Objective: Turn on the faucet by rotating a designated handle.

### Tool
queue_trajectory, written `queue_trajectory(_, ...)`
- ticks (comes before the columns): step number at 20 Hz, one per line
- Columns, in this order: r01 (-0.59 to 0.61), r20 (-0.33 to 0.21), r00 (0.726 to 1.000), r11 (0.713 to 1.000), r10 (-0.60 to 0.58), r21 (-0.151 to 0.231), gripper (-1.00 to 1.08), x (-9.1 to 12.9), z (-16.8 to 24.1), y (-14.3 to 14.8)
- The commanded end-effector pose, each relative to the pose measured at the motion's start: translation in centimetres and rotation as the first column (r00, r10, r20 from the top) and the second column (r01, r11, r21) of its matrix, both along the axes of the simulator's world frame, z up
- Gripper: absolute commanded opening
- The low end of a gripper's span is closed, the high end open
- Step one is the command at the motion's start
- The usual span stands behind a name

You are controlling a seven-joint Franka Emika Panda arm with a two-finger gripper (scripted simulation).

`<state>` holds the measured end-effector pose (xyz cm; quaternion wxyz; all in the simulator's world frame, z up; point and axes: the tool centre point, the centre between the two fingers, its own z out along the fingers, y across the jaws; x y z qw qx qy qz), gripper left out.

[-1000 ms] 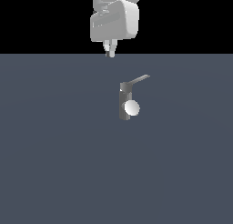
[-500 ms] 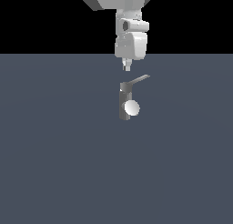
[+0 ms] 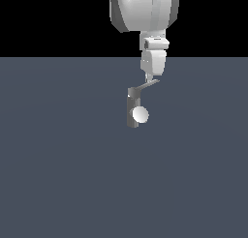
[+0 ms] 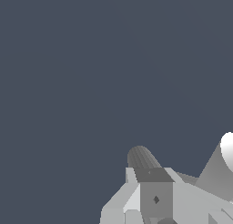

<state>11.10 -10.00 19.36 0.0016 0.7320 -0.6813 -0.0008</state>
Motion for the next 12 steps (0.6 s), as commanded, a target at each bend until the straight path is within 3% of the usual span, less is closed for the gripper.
queue_trajectory(1, 0.040, 0.002, 0.999, 0.999, -0.040, 0.000, -1.00, 0.5, -0.6, -1.0)
queue_trajectory(12, 0.081, 0.003, 0.997, 0.997, -0.081, 0.001, -1.00, 0.8, -1.1, -2.2)
